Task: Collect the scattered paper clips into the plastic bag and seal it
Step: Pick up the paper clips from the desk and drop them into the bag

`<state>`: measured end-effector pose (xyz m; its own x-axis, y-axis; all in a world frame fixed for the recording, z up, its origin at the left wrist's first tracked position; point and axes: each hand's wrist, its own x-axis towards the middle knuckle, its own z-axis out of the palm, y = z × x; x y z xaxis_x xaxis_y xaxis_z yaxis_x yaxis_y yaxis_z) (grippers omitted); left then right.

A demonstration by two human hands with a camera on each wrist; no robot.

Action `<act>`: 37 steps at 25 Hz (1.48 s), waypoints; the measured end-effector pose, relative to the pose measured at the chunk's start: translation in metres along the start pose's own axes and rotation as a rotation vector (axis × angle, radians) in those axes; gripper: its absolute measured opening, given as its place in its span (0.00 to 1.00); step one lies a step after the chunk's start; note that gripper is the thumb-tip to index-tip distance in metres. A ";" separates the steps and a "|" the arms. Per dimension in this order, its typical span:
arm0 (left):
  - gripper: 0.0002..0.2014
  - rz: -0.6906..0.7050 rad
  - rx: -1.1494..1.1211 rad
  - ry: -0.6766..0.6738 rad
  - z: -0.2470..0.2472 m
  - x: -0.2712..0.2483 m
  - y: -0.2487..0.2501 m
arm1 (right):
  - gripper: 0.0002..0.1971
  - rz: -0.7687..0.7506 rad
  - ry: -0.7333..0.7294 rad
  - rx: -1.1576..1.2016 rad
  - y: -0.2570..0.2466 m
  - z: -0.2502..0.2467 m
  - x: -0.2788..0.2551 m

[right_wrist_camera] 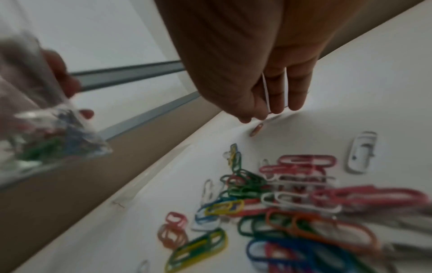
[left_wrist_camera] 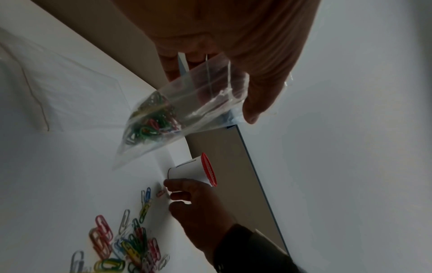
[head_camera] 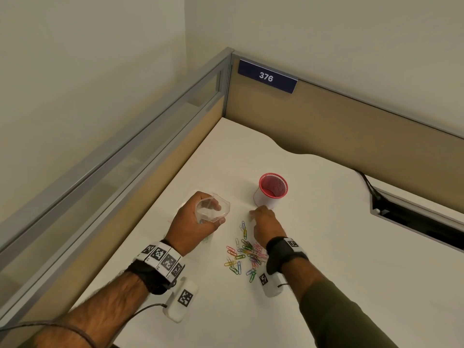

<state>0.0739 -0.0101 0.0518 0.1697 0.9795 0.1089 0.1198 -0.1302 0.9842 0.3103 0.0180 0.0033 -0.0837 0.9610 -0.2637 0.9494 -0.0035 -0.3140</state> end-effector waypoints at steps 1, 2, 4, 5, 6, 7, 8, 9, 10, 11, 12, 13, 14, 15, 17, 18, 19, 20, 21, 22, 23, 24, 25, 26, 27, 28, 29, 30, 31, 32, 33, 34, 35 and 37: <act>0.18 0.004 -0.008 -0.001 0.000 -0.001 0.000 | 0.21 -0.023 -0.027 -0.031 -0.002 0.002 0.003; 0.18 0.008 -0.015 0.001 0.000 -0.001 0.001 | 0.20 -0.053 -0.050 -0.068 -0.003 0.006 0.003; 0.18 0.011 -0.031 0.009 0.001 -0.002 0.002 | 0.17 -0.095 -0.067 -0.074 -0.004 0.018 -0.012; 0.18 0.009 -0.039 0.014 0.003 -0.003 0.002 | 0.15 -0.108 -0.071 -0.058 -0.004 0.023 -0.024; 0.18 0.007 -0.043 0.017 0.005 -0.005 0.002 | 0.15 -0.128 -0.077 -0.047 -0.001 0.027 -0.039; 0.18 0.002 -0.045 0.019 0.007 -0.007 0.002 | 0.14 -0.151 -0.085 -0.054 0.002 0.029 -0.052; 0.18 -0.003 -0.051 0.021 0.009 -0.010 0.002 | 0.14 -0.176 -0.079 -0.064 0.007 0.030 -0.063; 0.17 -0.006 -0.058 0.020 0.011 -0.012 0.001 | 0.14 -0.170 -0.055 -0.059 0.012 0.028 -0.072; 0.18 -0.002 -0.065 0.022 0.013 -0.015 0.001 | 0.15 -0.133 -0.024 -0.037 0.017 0.024 -0.079; 0.18 0.005 -0.067 0.026 0.014 -0.018 0.001 | 0.17 -0.086 -0.008 -0.014 0.021 0.019 -0.083; 0.18 0.010 -0.062 0.027 0.016 -0.021 0.001 | 0.20 -0.049 -0.018 0.001 0.024 0.016 -0.086; 0.18 0.012 -0.053 0.026 0.017 -0.022 0.002 | 0.27 -0.028 -0.054 0.000 0.025 0.013 -0.087; 0.17 0.010 -0.043 0.027 0.018 -0.024 0.002 | 0.33 -0.026 -0.105 -0.011 0.022 0.012 -0.088; 0.17 0.008 -0.036 0.029 0.020 -0.025 0.003 | 0.36 -0.038 -0.151 -0.039 0.016 0.014 -0.089; 0.17 0.003 -0.020 0.034 0.022 -0.028 0.006 | 0.32 -0.106 -0.165 -0.096 0.001 0.022 -0.087; 0.17 0.002 -0.008 0.036 0.022 -0.029 0.006 | 0.27 -0.142 -0.144 -0.117 -0.007 0.026 -0.086; 0.17 0.002 0.005 0.038 0.022 -0.029 0.007 | 0.21 -0.165 -0.112 -0.133 -0.012 0.029 -0.084; 0.17 0.004 0.019 0.040 0.022 -0.029 0.007 | 0.17 -0.174 -0.084 -0.150 -0.016 0.031 -0.082; 0.17 0.006 0.033 0.041 0.021 -0.029 0.007 | 0.15 -0.172 -0.068 -0.168 -0.018 0.032 -0.081; 0.17 0.008 0.042 0.041 0.021 -0.028 0.007 | 0.13 -0.169 -0.059 -0.182 -0.019 0.031 -0.079; 0.18 0.010 0.046 0.039 0.020 -0.028 0.006 | 0.12 -0.158 -0.056 -0.188 -0.019 0.030 -0.077; 0.18 0.010 0.043 0.037 0.020 -0.028 0.006 | 0.10 -0.141 -0.052 -0.185 -0.017 0.028 -0.076; 0.17 0.009 0.040 0.035 0.020 -0.028 0.005 | 0.09 -0.117 -0.043 -0.171 -0.014 0.025 -0.073; 0.17 0.009 0.041 0.030 0.021 -0.027 0.004 | 0.07 -0.089 -0.030 -0.151 -0.011 0.022 -0.071; 0.18 0.007 0.047 0.026 0.021 -0.026 0.003 | 0.07 -0.056 -0.015 -0.115 -0.007 0.018 -0.070; 0.18 0.006 0.055 0.023 0.022 -0.025 0.003 | 0.07 -0.020 0.001 -0.060 -0.003 0.012 -0.070; 0.18 0.002 0.061 0.021 0.022 -0.024 0.002 | 0.07 0.010 0.024 0.006 0.001 0.005 -0.071; 0.18 -0.004 0.066 0.019 0.023 -0.023 0.000 | 0.07 0.029 0.059 0.077 0.003 -0.004 -0.073; 0.18 -0.012 0.066 0.018 0.024 -0.023 0.000 | 0.06 0.039 0.102 0.161 0.004 -0.014 -0.077; 0.18 -0.019 0.067 0.015 0.025 -0.022 -0.001 | 0.05 0.044 0.148 0.263 0.002 -0.027 -0.081; 0.18 -0.025 0.069 0.009 0.027 -0.022 -0.001 | 0.05 0.037 0.197 0.373 -0.002 -0.040 -0.087; 0.18 -0.030 0.075 0.003 0.029 -0.021 -0.002 | 0.05 0.015 0.245 0.477 -0.009 -0.055 -0.092; 0.18 -0.035 0.077 -0.004 0.031 -0.021 -0.002 | 0.05 -0.013 0.286 0.563 -0.018 -0.069 -0.096; 0.18 -0.039 0.081 -0.013 0.035 -0.020 -0.003 | 0.05 -0.087 0.324 0.654 -0.038 -0.093 -0.101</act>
<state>0.1047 -0.0347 0.0413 0.1762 0.9820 0.0681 0.2048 -0.1042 0.9732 0.3108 -0.0537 0.1265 0.0398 0.9985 0.0379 0.5600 0.0091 -0.8284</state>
